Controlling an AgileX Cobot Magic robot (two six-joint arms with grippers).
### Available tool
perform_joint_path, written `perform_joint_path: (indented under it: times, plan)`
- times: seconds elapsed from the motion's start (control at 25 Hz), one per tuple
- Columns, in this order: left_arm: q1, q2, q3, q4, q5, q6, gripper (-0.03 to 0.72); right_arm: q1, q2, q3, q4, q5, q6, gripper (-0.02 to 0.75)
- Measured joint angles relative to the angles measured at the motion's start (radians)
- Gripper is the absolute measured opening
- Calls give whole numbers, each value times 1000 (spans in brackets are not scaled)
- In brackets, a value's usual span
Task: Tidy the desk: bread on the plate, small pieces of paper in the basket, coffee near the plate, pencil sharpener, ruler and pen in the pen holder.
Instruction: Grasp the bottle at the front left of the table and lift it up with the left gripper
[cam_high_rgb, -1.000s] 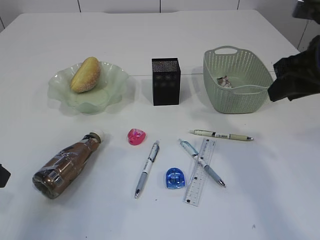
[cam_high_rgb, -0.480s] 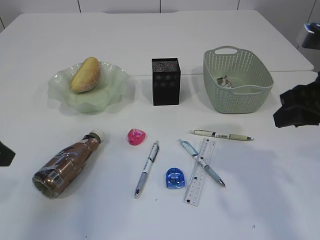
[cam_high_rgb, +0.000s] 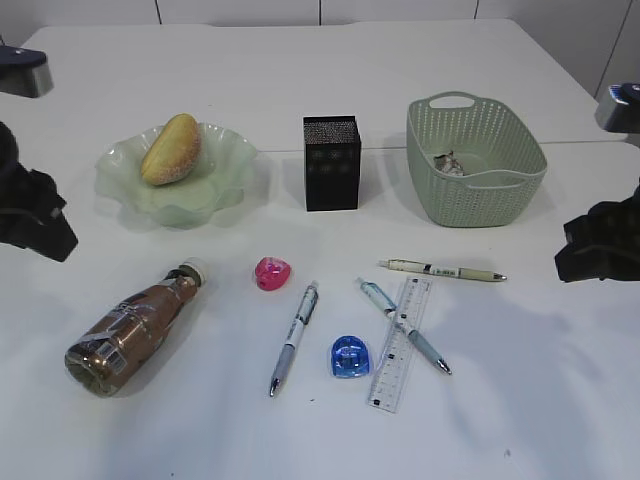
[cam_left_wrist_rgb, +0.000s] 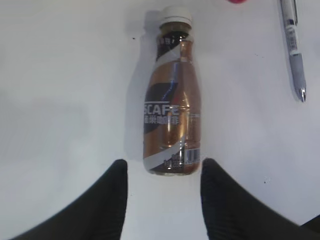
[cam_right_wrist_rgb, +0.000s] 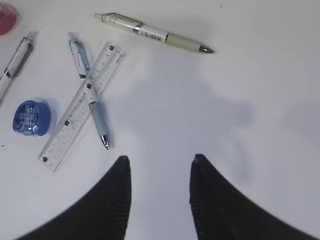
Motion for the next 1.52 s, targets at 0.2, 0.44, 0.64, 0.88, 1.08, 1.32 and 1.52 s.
perform_joint_path:
  times: [0.2,0.44,0.64,0.88,1.08,1.32,1.52]
  plan:
    - [-65,122,-82,6,28,11,360,0,0,0,-48,-4,44,322]
    - [-95,266,-187,50,78,9,363,0,-14,7,-65,-8,55,322]
    - [-95,378,-269,58,126,8,391,0,-96,53,-67,-42,58,322]
    - [-95,488,-340,58,179,8,463,0,-129,69,-67,-52,61,322]
    - [-95,554,-393,64,201,-1,469,0,-129,69,-67,-55,61,322]
    - [-95,629,-444,72,217,-6,470,0,-129,69,-67,-55,61,321]
    - [-97,685,-484,72,225,-8,470,0,-129,69,-67,-55,61,321]
